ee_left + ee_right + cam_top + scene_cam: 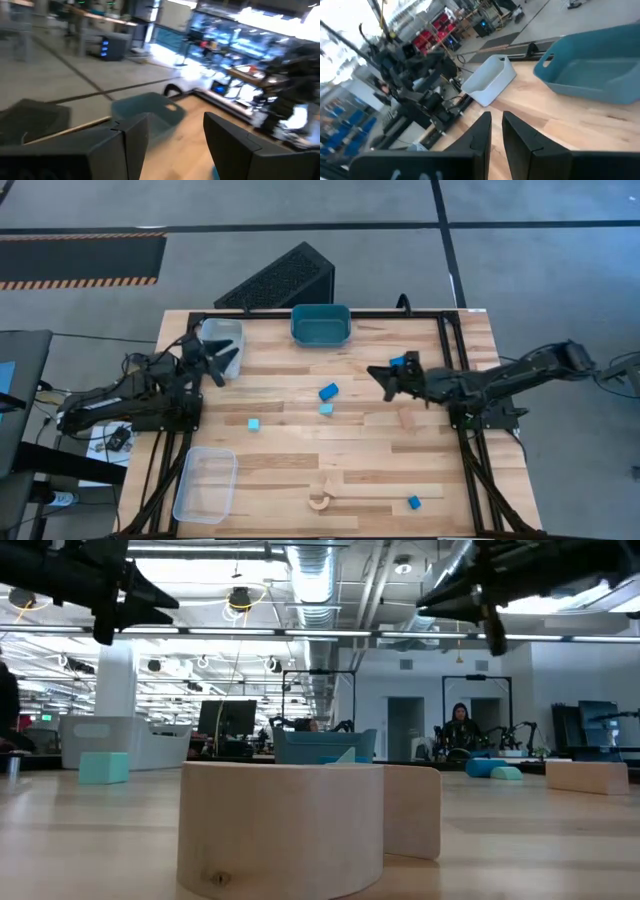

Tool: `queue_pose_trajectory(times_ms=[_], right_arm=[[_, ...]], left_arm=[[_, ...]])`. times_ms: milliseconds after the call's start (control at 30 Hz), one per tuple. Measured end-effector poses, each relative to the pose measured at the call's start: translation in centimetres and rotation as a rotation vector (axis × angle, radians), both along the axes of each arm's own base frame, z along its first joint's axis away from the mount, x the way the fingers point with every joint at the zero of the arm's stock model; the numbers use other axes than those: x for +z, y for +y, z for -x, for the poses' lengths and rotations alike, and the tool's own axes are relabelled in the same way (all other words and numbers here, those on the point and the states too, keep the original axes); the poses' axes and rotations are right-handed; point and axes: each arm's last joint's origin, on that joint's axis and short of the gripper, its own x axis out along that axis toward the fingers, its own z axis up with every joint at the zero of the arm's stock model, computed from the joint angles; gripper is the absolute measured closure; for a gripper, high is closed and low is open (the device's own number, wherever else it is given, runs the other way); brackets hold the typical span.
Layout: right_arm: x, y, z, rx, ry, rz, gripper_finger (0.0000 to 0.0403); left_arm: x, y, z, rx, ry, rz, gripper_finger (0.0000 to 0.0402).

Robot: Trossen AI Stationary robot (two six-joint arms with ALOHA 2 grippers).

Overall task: Sort & place blocks by color
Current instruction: Put the top blue block into the gray bin

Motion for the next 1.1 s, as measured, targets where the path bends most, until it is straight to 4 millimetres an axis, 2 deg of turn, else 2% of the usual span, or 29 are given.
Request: queue_pose_trajectory(times_ms=[200,433,567,700,900,1100], right_arm=[[0.6,-1.2,-2.7,-0.007,0.055,0.026,0.0330],[2.1,-2.9,-3.4,0.096,0.127,0.036,0.0327],[4.1,-3.4,-2.7,0.143,0.151,0.089,0.0293],[5.4,-3.3,-1.2,0.148,0.259,0.102,0.0233],[3.6,-3.3,1.6,0.044,0.532,-0.053,0.0161],[1.8,-2.8,2.8,0.029,0.734,-0.124,0.0156]], left_arm=[[0.7,0.0,0.0,-0.011,-0.012,0.046,0.0225],[0.3,-0.2,-0.9,-0.099,0.004,0.113,0.0226],[0.2,-0.6,-1.5,-0.157,0.048,0.092,0.0234],[0.2,-0.9,-2.6,-0.181,0.048,0.087,0.0240],[-0.1,-1.6,-5.3,-0.217,0.090,0.043,0.0242],[-1.3,-2.4,-7.8,-0.210,0.112,0.096,0.0242]])
